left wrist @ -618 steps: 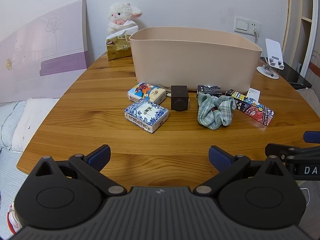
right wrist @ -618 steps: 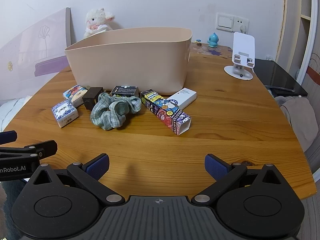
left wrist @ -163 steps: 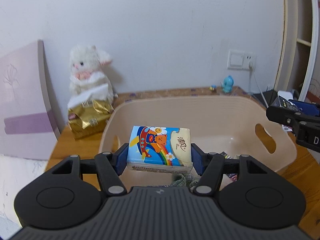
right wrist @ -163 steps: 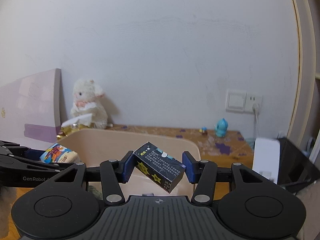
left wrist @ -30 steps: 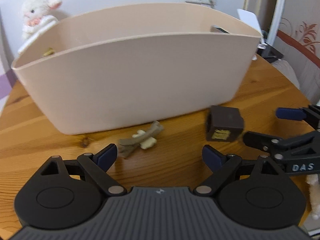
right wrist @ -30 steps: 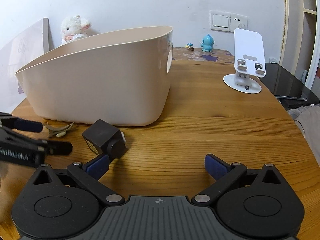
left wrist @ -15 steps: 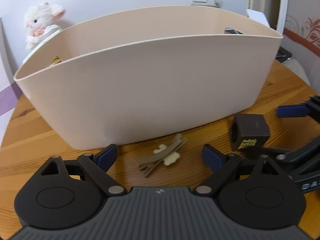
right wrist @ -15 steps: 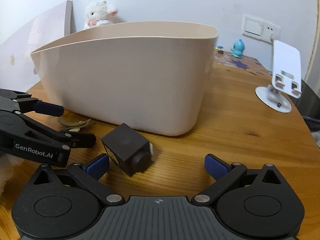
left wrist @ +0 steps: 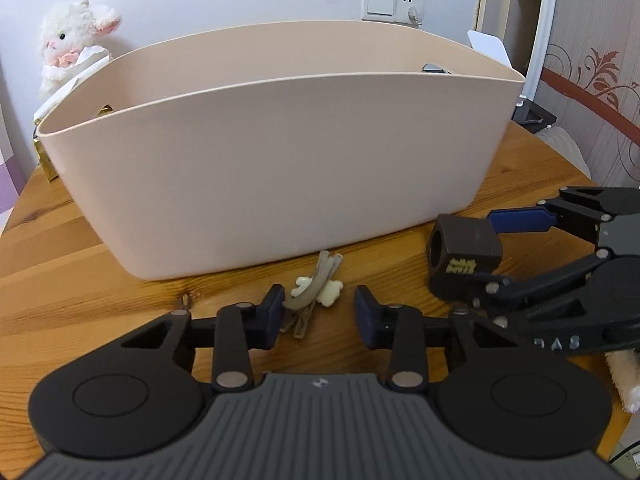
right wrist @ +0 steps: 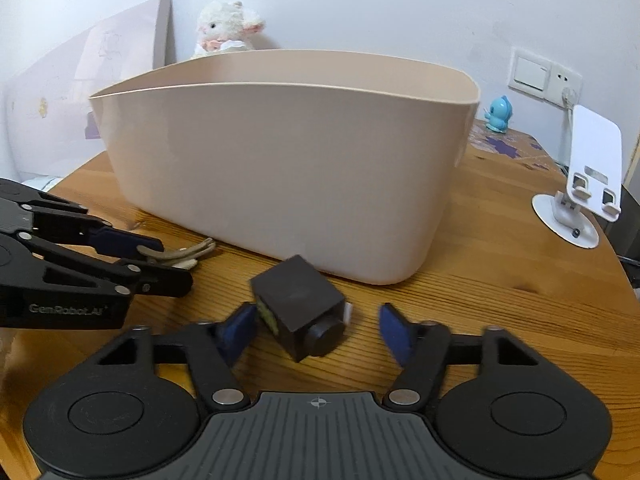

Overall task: Organize objects
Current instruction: 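Grasp the grey key bundle with left tool while right grasps black cube, then lift both held items into the beige basket and open both tools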

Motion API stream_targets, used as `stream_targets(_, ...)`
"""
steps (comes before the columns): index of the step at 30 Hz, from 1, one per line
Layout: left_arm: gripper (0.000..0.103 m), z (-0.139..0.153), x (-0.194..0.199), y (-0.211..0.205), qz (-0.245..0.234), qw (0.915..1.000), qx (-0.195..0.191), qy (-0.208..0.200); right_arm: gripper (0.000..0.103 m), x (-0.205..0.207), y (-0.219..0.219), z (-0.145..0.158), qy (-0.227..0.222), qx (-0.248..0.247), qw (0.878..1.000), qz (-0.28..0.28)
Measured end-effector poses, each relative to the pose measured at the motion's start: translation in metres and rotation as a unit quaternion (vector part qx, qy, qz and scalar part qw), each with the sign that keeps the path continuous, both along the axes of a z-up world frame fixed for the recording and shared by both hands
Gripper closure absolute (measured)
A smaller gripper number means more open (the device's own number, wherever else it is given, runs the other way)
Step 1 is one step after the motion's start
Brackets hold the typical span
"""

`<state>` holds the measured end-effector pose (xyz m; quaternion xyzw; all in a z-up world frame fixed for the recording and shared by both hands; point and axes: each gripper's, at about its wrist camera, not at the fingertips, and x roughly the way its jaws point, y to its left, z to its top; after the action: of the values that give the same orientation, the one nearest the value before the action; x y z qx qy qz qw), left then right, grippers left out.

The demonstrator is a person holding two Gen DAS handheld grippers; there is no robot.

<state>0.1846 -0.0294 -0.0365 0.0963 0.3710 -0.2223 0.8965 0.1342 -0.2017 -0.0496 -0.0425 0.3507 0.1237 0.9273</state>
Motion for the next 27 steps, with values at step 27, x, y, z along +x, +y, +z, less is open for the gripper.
stream_targets(27,0.09,0.043,-0.058,0.032,0.015,0.9977,-0.028,-0.06,0.074,-0.048,0.011,0.066,-0.07,0.007,0.996,0.051)
